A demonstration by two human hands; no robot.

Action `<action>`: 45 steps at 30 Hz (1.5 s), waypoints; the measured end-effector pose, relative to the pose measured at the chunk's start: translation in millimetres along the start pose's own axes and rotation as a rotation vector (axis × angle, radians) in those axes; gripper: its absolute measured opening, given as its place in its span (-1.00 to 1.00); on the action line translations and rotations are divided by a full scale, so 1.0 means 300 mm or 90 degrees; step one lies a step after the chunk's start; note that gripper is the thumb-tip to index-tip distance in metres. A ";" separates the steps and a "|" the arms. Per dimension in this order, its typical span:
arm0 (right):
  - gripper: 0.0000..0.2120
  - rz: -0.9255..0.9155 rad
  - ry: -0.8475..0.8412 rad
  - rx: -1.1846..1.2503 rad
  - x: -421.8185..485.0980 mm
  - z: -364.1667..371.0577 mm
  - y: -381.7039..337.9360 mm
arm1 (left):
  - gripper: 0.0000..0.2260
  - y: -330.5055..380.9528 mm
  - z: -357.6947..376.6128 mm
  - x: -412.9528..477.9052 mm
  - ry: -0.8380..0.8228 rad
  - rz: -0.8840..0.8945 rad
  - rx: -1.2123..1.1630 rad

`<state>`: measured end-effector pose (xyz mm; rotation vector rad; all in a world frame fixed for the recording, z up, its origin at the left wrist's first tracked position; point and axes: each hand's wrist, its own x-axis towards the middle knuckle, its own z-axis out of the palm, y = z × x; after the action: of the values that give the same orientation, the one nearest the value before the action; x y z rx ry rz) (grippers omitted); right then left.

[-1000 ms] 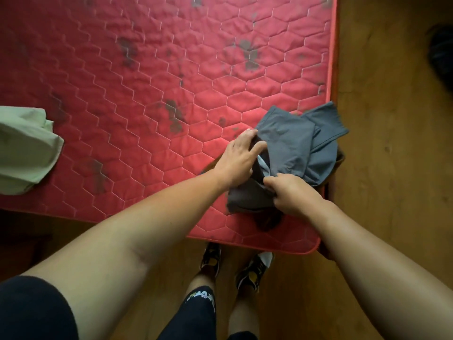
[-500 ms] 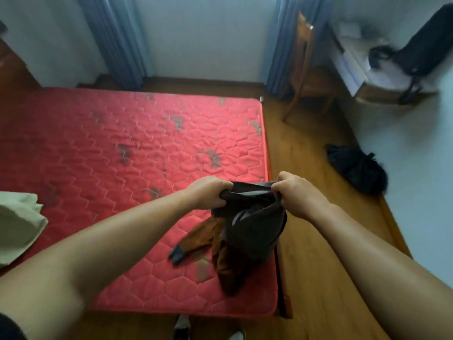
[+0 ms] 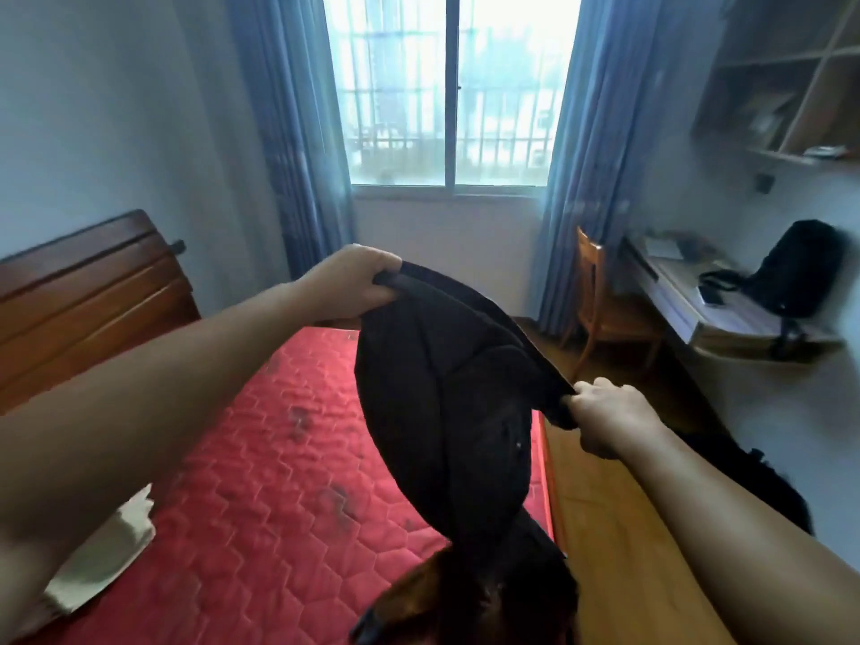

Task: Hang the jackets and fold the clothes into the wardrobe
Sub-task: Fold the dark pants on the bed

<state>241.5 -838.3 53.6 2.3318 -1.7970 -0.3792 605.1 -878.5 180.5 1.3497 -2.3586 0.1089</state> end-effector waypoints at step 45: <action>-0.91 0.159 0.114 1.273 0.425 -0.887 -1.017 | -0.90 -0.748 -0.404 -0.474 0.103 -0.546 -0.823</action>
<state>634.3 -887.7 206.9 2.2409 -2.5928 2.6120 894.7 -849.2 204.0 1.3211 -1.0191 -1.2336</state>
